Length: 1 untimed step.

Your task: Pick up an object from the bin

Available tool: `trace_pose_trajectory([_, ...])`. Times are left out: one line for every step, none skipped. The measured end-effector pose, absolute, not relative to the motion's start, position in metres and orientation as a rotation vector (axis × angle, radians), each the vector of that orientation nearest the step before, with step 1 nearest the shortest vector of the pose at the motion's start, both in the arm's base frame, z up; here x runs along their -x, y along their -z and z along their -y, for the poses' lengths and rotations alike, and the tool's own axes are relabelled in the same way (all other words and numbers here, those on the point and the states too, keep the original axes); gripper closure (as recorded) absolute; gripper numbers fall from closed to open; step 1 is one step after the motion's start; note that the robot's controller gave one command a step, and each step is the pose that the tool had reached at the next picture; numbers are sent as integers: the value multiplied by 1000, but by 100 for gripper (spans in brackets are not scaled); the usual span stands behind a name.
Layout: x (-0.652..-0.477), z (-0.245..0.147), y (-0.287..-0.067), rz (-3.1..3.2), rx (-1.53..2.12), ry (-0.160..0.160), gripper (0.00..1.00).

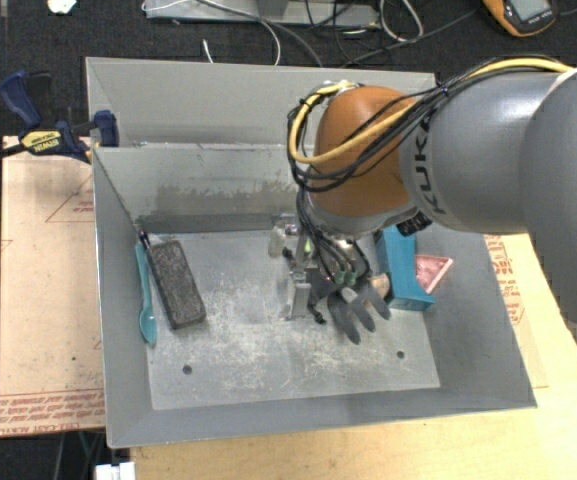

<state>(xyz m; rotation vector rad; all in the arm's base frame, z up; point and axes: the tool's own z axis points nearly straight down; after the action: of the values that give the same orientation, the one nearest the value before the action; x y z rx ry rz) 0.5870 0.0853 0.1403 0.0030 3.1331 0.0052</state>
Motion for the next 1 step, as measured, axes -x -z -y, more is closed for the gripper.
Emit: trace_pose_trajectory([-585, -53, -139, -3136, 6, -9, 0])
